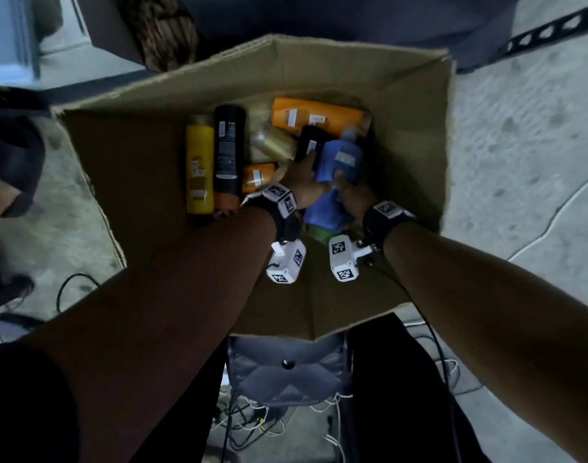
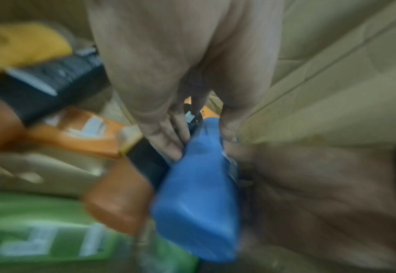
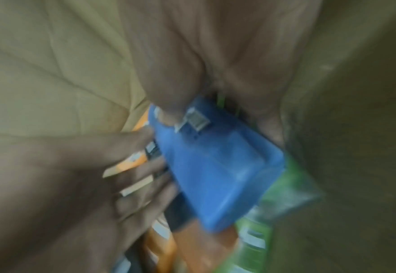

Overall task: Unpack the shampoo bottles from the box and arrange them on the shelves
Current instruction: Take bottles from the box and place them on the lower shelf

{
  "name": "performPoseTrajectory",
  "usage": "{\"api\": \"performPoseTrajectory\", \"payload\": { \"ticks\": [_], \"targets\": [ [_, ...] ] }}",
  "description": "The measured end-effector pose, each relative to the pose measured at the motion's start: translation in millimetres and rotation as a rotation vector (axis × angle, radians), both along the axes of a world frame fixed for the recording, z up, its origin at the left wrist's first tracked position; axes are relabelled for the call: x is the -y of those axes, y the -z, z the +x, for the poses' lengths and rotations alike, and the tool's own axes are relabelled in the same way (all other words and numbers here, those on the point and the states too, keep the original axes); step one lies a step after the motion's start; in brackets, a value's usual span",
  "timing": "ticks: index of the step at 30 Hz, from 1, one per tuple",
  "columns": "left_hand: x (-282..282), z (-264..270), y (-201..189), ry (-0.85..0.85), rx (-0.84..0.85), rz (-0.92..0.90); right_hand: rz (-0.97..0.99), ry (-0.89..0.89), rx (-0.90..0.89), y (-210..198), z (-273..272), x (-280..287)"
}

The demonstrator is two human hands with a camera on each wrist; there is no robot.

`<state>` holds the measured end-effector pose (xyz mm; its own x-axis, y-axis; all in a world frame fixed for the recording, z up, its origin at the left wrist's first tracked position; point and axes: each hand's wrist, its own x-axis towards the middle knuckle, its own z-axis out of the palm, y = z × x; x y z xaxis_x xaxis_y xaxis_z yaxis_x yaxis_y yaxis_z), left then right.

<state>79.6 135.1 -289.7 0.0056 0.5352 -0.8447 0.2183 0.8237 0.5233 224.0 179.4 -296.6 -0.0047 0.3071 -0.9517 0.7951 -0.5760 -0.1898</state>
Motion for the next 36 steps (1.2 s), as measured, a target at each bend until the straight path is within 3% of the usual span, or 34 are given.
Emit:
{"api": "performPoseTrajectory", "payload": {
  "ticks": [3,5,7,11,15,22,32,36],
  "targets": [
    [7,-2,-7,0.0,0.041,-0.043,-0.106,0.251,-0.022,-8,8,17],
    [12,-2,-15,-0.153,0.052,-0.141,-0.23,0.406,-0.048,-14,10,25],
    [17,-4,-21,-0.264,0.107,-0.218,-0.269,0.412,-0.041,-24,10,29],
    [25,-9,-42,-0.216,0.099,-0.224,-0.415,0.601,-0.224,-51,6,37],
    [32,-16,-62,-0.321,-0.004,-0.212,-0.411,0.563,-0.291,-90,-2,35],
    [41,-33,-107,-0.422,0.023,-0.079,-0.359,0.456,-0.35,-150,-20,23],
    [51,-50,-192,-0.245,0.072,-0.126,-0.4,0.4,-0.437,-221,-22,24],
    [63,-43,-226,-0.261,0.129,-0.169,-0.454,0.351,-0.474,-254,-11,30]
  ]
}}
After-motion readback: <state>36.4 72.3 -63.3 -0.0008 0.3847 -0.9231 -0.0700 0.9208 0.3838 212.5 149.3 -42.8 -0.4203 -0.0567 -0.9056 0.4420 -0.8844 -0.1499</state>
